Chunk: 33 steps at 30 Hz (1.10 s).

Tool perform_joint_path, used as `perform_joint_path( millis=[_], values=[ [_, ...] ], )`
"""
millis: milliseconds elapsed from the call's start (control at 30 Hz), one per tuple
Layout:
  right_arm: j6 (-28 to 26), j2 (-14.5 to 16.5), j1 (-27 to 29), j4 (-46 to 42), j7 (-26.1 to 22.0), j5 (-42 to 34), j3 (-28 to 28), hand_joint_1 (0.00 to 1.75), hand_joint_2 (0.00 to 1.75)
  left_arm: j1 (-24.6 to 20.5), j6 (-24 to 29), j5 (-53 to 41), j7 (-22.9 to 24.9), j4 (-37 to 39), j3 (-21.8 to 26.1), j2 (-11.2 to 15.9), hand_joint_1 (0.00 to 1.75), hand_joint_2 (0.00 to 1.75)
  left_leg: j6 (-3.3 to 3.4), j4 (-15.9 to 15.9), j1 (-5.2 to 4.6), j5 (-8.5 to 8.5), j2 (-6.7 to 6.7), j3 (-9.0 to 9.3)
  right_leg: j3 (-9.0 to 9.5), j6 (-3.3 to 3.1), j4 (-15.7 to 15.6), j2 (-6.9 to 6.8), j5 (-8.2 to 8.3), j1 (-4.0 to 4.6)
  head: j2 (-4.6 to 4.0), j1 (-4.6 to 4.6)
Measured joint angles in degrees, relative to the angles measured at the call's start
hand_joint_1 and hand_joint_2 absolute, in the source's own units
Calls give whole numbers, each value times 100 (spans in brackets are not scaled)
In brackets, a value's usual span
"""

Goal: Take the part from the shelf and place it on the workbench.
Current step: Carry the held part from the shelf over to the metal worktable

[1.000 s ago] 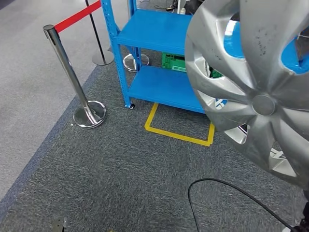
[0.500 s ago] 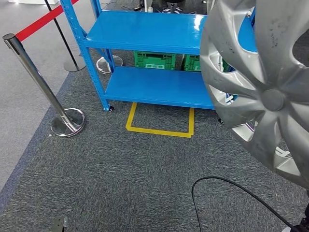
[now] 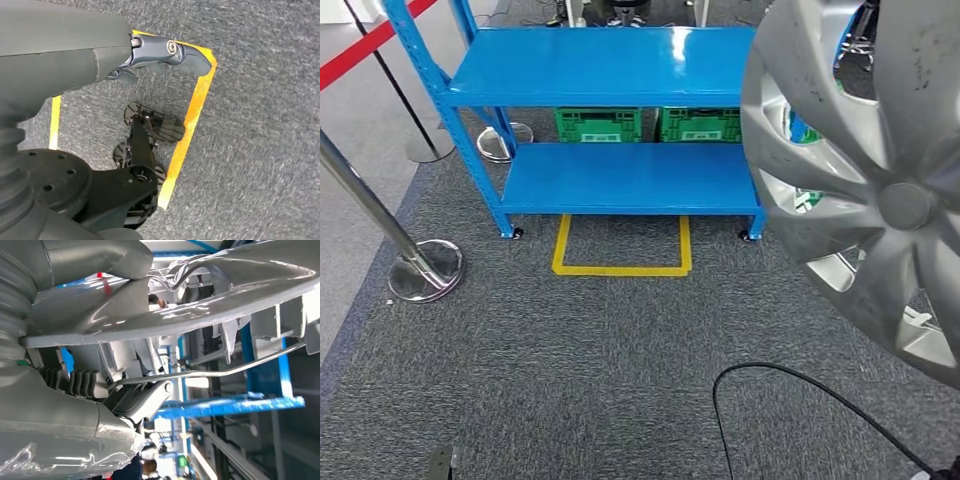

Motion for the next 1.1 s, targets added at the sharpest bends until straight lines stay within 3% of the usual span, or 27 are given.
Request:
perform_joint_path(
  millis=[67, 133, 233, 267, 300, 333, 367, 433, 500, 533, 600, 633, 667, 733, 800, 833, 867, 900, 967, 1033, 1100],
  values=[
    [21, 5, -14, -3, -2, 30, -6, 175, 175, -8, 20, 0, 21, 0, 0, 1, 0, 175, -56, 2, -3, 4, 70, -15, -50, -94, 12, 108, 29, 2, 1, -1],
    [39, 8, -13, -12, -18, 86, -7, 175, 175, -29, 51, -2, 29, 1, 0, 7, 0, 175, -127, 164, 9, -148, -54, -92, -88, -176, -10, 202, 75, -18, 2, -8],
    [66, 19, -6, -20, -61, 121, 0, 175, 175, -34, 112, -9, 28, 3, 0, 13, 0, 175, -162, 1166, 19, -708, -342, -530, -146, -248, -31, 337, 133, -35, 1, -36],
    [74, 22, 6, -20, -70, 121, -2, 175, 175, -21, 122, -12, 29, 4, 1, 13, 0, 175, -153, 1487, 20, -817, -372, -673, -158, -253, -30, 397, 143, -33, 1, -38],
    [80, 22, 22, -20, -75, 121, -6, 175, 175, -8, 125, -14, 30, 5, 1, 14, 0, 175, -143, 1644, 19, -819, -391, -743, -165, -250, -29, 463, 151, -31, 1, -37],
    [84, 23, 36, -20, -78, 120, -10, 175, 175, -1, 126, -16, 30, 6, 2, 16, 0, 175, -131, 1591, 20, -708, -407, -717, -168, -242, -27, 534, 159, -32, 2, -37],
    [86, 24, 46, -20, -80, 119, -13, 175, 175, -2, 127, -16, 31, 7, 2, 20, 0, 175, -118, 1337, 23, -514, -434, -596, -168, -230, -24, 607, 167, -37, 2, -36],
    [91, 24, 51, -20, -85, 111, -15, 175, 175, -13, 127, -20, 31, 8, 2, 23, 0, 175, -104, 601, 51, -146, -645, -245, -187, -190, 1, 741, 179, -39, 1, -37],
    [111, 24, 50, -24, -97, 87, -15, 175, 175, -23, 127, -26, 38, 11, 1, 20, 0, 175, -93, 161, 81, -60, -855, -57, -264, -132, 46, 859, 201, -37, 1, -34],
    [125, 24, 57, -28, -103, 71, -18, 175, 175, -24, 127, -31, 44, 13, -1, 17, 0, 175, -77, 112, 83, -89, -883, -49, -306, -96, 57, 915, 220, -39, 2, -34],
    [150, 24, 88, -39, -115, 31, -28, 175, 175, -24, 127, -55, 63, 17, -4, 16, 0, 175, -16, 103, 91, -82, -776, -70, -372, -34, 66, 955, 235, -54, 2, -27],
    [162, 26, 97, -44, -125, 5, -34, 175, 175, -23, 127, -72, 86, 18, -6, 21, 0, 175, 19, 99, 96, -69, -720, -72, -423, -6, 154, 867, 171, -48, 2, -5],
    [174, 30, 96, -46, -137, -23, -39, 175, 175, -20, 127, -92, 117, 19, -8, 27, 0, 175, 50, 92, 102, -60, -653, -73, -520, 22, 363, 732, 38, -40, 2, 21],
    [190, 37, 91, -47, -157, -80, -42, 175, 175, 2, 127, -131, 181, 20, -9, 45, 0, 175, 84, 93, 80, -58, -521, -74, -826, 67, 1086, 442, -349, -33, 1, 65],
    [193, 44, 113, -45, -168, -133, -58, 175, 175, 28, 128, -183, 209, 20, -12, 57, 0, 175, 94, 96, 61, -64, -376, -74, -1055, 78, 1659, 345, -556, -38, 0, 67],
    [195, 50, 132, -45, -173, -159, -74, 175, 175, 33, 129, -215, 217, 20, -19, 62, 0, 175, 97, 96, 53, -68, -311, -70, -1030, 69, 1659, 329, -511, -39, -1, 66],
    [199, 57, 152, -46, -180, -183, -95, 175, 175, 35, 129, -253, 225, 20, -33, 69, 0, 175, 98, 97, 47, -73, -250, -63, -888, 50, 1429, 304, -373, -34, 0, 67],
    [205, 64, 169, -49, -186, -204, -118, 175, 175, 35, 136, -286, 233, 20, -51, 74, 0, 175, 93, 97, 41, -80, -196, -51, -661, 22, 1039, 245, -190, -24, 1, 68],
    [222, 83, 189, -62, -198, -239, -167, 175, 175, 40, 160, -338, 250, 20, -91, 85, 0, 175, 64, 103, 12, -99, -102, -32, -259, -50, 321, 38, 26, 30, 1, 64],
    [234, 103, 220, -84, -210, -265, -219, 175, 175, 45, 189, -371, 260, 20, -113, 96, 0, 175, 19, 108, -12, -109, -7, -26, -154, -117, 88, -31, 42, 78, 1, 58],
    [243, 123, 286, -110, -222, -282, -276, 175, 175, 41, 202, -399, 263, 20, -124, 103, 0, 175, -40, 105, -8, -127, 59, -14, -174, -184, 59, 89, 76, 72, 1, 58]
  ],
)
